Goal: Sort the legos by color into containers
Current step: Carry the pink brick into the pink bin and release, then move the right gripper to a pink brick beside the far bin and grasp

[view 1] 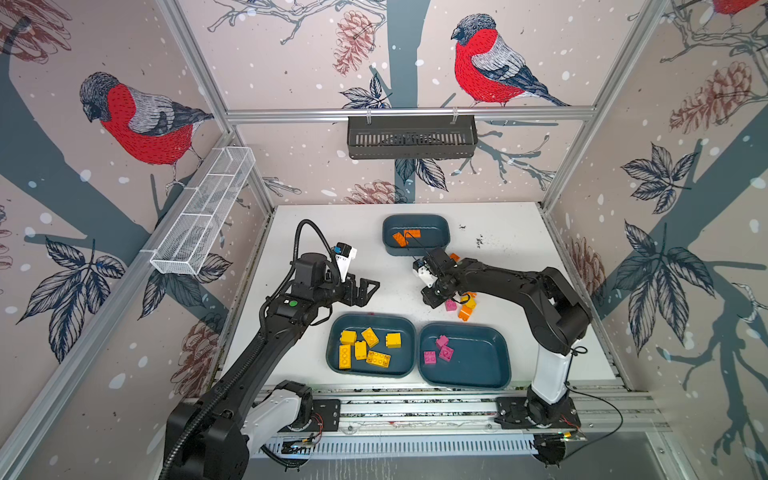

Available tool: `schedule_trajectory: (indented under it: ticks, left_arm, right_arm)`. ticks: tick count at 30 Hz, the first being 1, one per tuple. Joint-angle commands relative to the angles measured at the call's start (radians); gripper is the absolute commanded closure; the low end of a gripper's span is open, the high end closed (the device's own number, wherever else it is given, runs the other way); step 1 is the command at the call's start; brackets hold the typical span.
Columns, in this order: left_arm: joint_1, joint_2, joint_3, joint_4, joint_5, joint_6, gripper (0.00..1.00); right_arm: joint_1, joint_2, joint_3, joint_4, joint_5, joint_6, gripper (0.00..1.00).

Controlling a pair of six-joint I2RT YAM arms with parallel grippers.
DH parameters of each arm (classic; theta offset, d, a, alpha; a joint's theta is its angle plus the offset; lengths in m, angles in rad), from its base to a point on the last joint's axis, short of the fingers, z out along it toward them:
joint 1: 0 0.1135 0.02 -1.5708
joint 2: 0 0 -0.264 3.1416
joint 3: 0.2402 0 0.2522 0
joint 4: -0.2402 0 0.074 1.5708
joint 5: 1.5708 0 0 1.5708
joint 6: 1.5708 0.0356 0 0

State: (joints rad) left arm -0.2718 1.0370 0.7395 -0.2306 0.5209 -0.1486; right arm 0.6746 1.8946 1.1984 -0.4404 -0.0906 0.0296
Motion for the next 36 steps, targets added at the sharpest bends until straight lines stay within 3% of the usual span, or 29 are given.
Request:
schedule_trajectory:
  ticks: [1,6,15,20,24,25,30,34,36]
  left_arm:
    - [0.002,-0.002,0.001,0.01,0.003,0.02,0.04]
    - [0.002,0.013,0.003,0.028,0.015,0.014,0.04]
    - [0.002,0.052,0.019,0.065,0.044,0.0,0.04]
    - [0.002,0.072,0.03,0.091,0.069,-0.016,0.04]
    - [0.003,0.083,0.041,0.091,0.077,-0.014,0.04]
    - [0.002,0.084,0.045,0.09,0.078,-0.015,0.04]
    - [0.003,0.082,0.056,0.079,0.08,-0.009,0.04]
    - [0.004,0.077,0.053,0.082,0.085,-0.014,0.04]
    - [0.005,0.075,0.053,0.082,0.087,-0.016,0.04]
  right_arm:
    - [0.008,-0.015,0.015,-0.031,0.029,-0.005,0.74]
    - [-0.021,-0.16,-0.008,-0.046,-0.034,-0.046,0.77]
    - [-0.027,-0.53,-0.172,-0.216,-0.267,-0.341,0.76]
    - [0.072,-0.696,-0.346,-0.206,-0.329,-0.438,0.75]
    - [0.16,-0.687,-0.411,-0.137,-0.292,-0.449,0.72]
    - [0.172,-0.668,-0.406,-0.127,-0.291,-0.449,0.69]
    - [0.198,-0.586,-0.367,-0.092,-0.284,-0.446,0.33]
    - [0.084,-0.637,-0.335,-0.067,-0.355,-0.422,0.22]
    - [0.023,-0.662,-0.321,-0.045,-0.338,-0.391,0.2]
